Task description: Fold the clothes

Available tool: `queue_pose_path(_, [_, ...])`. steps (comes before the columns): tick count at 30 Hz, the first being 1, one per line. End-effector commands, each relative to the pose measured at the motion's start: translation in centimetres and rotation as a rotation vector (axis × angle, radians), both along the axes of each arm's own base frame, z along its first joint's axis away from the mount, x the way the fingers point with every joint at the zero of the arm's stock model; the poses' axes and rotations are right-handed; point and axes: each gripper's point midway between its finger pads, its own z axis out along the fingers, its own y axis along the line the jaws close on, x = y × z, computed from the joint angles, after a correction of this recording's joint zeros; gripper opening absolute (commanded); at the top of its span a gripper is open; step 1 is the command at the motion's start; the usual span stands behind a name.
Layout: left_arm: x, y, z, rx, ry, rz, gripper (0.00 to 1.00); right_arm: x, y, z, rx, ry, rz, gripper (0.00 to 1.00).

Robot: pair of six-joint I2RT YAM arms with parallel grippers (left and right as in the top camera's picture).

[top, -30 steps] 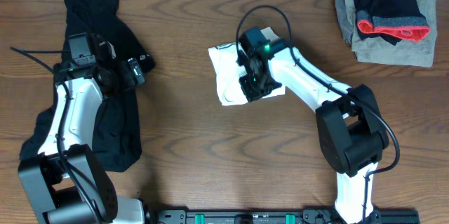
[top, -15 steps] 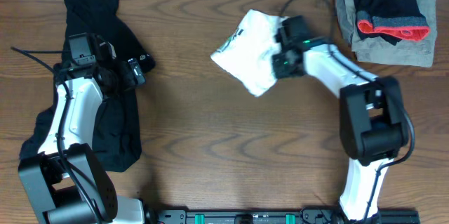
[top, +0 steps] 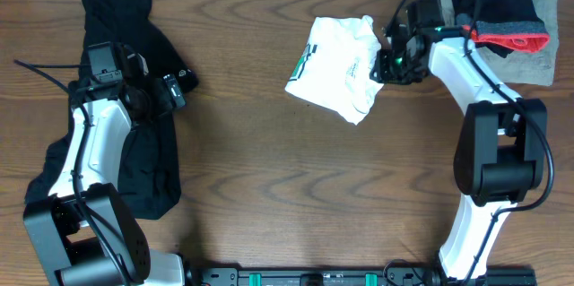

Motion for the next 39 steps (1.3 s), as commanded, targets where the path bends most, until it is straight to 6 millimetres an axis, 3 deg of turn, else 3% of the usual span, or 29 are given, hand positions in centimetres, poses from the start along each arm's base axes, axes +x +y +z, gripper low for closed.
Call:
queue_pose_path(1, [-0.1,0.4,-0.5,0.011,0.016,0.004,0.98,0.8,-0.1,2.2,0.045,-0.042,-0.019,0.53])
queue_pose_path(3, [-0.1,0.4,-0.5,0.010,0.015,0.004,0.98,0.9,-0.4,1.3,0.015,-0.039,-0.025,0.68])
queue_pose_path(8, [-0.1,0.4,-0.5,0.011,0.013,0.004,0.98,0.4,-0.5,-2.1,0.008,0.037,-0.082,0.93])
queue_pose_path(10, [-0.1,0.4,-0.5,0.010,0.016,0.004,0.98,0.1,-0.5,-3.1,0.018,0.068,-0.123,0.99])
queue_pose_path(17, [-0.1,0.4,-0.5,0.011,0.016,0.004,0.98,-0.1,-0.2,-4.7,0.053,0.133,-0.220,0.94])
queue_pose_path(21, [-0.1,0.4,-0.5,0.011,0.016,0.004,0.98,0.2,1.3,-5.3,0.092,0.134,-0.222,0.89])
queue_pose_path(29, [-0.1,0.4,-0.5,0.010,0.016,0.004,0.98,-0.2,5.2,-6.7,0.138,0.166,-0.220,0.68])
queue_pose_path(35, [-0.1,0.4,-0.5,0.010,0.016,0.004,0.98,0.1,6.2,-6.9,0.140,0.145,-0.198,0.24])
queue_pose_path(37, [-0.1,0.4,-0.5,0.011,0.016,0.004,0.98,0.6,6.1,-6.7,0.145,0.123,-0.194,0.03])
queue_pose_path(39, [-0.1,0.4,-0.5,0.010,0.016,0.004,0.98,1.2,6.1,-6.5,0.150,0.087,-0.164,0.01])
